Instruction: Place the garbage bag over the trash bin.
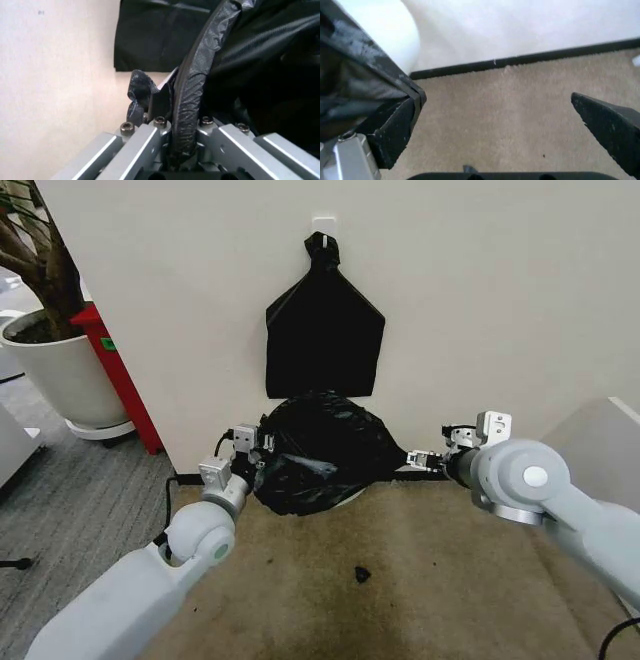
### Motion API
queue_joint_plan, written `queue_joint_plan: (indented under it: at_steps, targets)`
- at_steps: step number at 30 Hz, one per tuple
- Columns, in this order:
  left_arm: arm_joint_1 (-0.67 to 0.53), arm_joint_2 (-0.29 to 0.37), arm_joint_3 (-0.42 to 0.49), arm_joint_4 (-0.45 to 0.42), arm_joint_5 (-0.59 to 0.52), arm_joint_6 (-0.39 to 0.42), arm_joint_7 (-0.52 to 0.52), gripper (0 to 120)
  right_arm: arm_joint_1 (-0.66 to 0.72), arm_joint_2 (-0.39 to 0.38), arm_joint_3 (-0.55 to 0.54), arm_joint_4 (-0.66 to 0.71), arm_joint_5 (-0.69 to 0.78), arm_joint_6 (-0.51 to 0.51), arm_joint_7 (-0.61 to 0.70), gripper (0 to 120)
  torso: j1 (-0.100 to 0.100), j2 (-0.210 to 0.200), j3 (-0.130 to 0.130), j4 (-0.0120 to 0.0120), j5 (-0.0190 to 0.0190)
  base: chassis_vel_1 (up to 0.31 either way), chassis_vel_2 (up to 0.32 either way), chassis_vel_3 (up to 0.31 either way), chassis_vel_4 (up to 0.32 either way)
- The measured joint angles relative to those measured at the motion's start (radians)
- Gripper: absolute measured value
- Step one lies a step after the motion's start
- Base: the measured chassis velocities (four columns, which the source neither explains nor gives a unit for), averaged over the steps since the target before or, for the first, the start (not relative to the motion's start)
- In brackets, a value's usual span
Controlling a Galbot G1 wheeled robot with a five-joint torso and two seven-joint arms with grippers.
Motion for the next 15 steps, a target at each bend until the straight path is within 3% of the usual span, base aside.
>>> queue_joint_plan:
  at_steps: [15]
  targets:
    - [-0.057, -0.04, 0.039, 0.062, -0.013, 0.014, -0.038, 1, 0.047, 0.002, 0.061, 0.169, 0.033, 0.227, -0.004, 100, 0.0, 0.0, 0.0, 0.0004, 0.0002, 0.0, 0.0, 0.0, 0.0]
